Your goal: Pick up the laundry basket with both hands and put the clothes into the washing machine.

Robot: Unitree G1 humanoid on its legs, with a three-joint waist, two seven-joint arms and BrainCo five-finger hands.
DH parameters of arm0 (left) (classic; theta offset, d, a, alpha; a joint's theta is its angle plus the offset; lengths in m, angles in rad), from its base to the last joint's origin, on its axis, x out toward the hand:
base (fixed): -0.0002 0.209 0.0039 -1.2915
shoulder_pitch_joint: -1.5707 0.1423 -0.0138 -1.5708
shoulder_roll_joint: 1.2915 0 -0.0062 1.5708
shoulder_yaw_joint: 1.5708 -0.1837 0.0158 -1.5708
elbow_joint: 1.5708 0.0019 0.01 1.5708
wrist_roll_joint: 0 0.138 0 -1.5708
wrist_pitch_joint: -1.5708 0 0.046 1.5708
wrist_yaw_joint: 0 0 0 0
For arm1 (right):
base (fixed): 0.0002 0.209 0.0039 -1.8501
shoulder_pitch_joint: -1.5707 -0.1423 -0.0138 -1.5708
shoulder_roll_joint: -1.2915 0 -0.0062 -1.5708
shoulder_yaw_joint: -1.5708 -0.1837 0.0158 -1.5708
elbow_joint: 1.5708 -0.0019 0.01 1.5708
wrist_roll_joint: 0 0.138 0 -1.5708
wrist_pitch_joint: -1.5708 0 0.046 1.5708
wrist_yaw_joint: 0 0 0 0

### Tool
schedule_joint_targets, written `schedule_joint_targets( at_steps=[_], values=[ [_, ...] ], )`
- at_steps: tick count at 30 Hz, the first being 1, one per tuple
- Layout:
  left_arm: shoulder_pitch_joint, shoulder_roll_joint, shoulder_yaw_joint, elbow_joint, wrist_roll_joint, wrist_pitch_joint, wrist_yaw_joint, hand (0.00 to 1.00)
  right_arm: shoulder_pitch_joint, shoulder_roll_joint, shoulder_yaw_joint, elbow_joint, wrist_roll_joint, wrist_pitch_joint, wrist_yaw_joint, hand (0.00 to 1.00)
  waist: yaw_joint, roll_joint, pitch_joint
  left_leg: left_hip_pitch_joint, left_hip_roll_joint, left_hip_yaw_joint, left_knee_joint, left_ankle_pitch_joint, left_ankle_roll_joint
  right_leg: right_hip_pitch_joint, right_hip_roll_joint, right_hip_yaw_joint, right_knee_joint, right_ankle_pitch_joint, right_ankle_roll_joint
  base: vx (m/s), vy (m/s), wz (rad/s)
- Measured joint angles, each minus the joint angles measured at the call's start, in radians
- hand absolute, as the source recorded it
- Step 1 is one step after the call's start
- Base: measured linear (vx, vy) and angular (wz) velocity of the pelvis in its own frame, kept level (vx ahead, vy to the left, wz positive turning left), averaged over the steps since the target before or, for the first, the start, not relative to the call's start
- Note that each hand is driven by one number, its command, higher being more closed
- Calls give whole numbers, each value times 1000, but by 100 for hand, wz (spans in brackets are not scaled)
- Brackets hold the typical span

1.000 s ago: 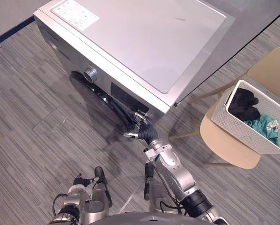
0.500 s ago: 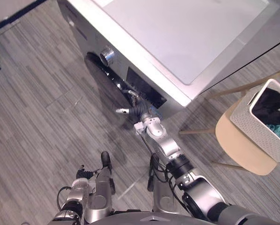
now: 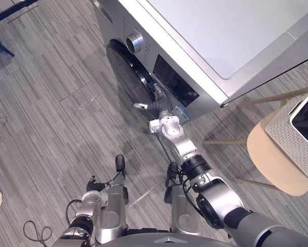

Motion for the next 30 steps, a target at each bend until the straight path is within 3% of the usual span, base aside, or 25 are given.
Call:
schedule_joint_targets(
  at_steps=[4,12,17,22,30],
  values=[
    [0,2,-12,2,1,1,0,0,37,2,167,-26,15,-15,81,0,-1,0,0,10,6,-12,0,4,-6,7,9,-2,1,-3,-3,78,-57,-4],
    [-12,-2,-2,2,2,0,-4,0,172,60,461,46,128,63,305,0,49,-1,-1,31,4,-43,6,9,-13,38,8,-34,38,-38,-7,97,-52,14],
    [-7,-5,46,16,2,3,-8,0,169,78,454,32,160,52,325,0,48,-5,-1,68,7,-25,6,-7,-20,60,7,-22,54,-49,-7,-19,-15,-5],
    [-5,3,93,30,3,9,-10,0,213,55,435,-43,167,39,324,0,44,-28,-5,92,18,11,0,-12,-15,57,17,22,49,-49,-10,-36,-34,-23],
    [0,8,141,42,42,29,-32,0,381,-30,258,-41,108,46,320,0,30,-69,-26,124,31,61,0,-19,-21,73,38,67,18,-34,-12,13,-37,-17]
  ],
)
